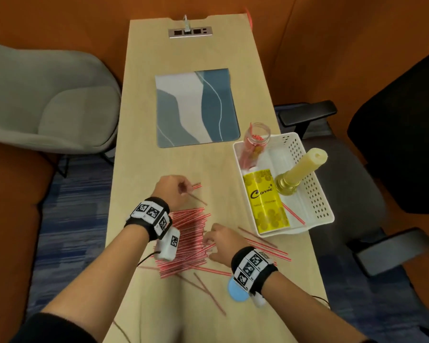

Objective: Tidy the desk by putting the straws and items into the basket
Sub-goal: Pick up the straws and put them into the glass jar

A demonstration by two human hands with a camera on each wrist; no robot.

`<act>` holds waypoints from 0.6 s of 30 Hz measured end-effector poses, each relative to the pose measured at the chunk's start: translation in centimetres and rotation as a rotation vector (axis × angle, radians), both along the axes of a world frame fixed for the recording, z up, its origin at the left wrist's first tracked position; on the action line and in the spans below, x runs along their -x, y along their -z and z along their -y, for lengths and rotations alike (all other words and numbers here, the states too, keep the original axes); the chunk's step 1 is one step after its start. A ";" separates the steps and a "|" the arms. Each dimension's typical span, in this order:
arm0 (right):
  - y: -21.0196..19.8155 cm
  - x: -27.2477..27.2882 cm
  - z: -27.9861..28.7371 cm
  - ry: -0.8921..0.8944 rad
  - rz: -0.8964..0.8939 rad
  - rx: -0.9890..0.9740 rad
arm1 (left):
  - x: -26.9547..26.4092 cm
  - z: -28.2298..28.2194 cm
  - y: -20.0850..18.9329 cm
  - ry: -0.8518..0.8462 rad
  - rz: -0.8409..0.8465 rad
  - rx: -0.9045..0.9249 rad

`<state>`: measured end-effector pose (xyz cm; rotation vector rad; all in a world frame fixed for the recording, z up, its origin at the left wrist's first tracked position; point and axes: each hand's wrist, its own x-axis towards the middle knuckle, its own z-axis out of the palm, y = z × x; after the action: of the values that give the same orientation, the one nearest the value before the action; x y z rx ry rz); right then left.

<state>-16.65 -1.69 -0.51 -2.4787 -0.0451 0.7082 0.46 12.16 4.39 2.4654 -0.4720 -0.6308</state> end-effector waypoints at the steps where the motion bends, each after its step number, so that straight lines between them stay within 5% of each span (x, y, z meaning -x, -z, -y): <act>1: 0.3 0.1 -0.4 -0.011 -0.014 0.027 | 0.8 -1.4 0.7 0.022 -0.042 -0.060; 6: 0.9 0.1 -1.1 0.032 0.006 0.082 | 4.2 -5.8 4.2 0.101 -0.039 -0.246; 13: -0.4 0.3 0.0 0.016 0.056 0.143 | 5.4 -6.6 6.1 0.061 0.067 -0.152; 18: -2.0 0.5 1.4 0.160 0.063 0.044 | 5.3 -6.8 6.2 0.036 0.067 -0.130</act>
<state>-17.20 -3.12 1.48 -2.5120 0.1448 0.5686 -4.87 18.97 -1.82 2.6133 -0.5166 -0.6126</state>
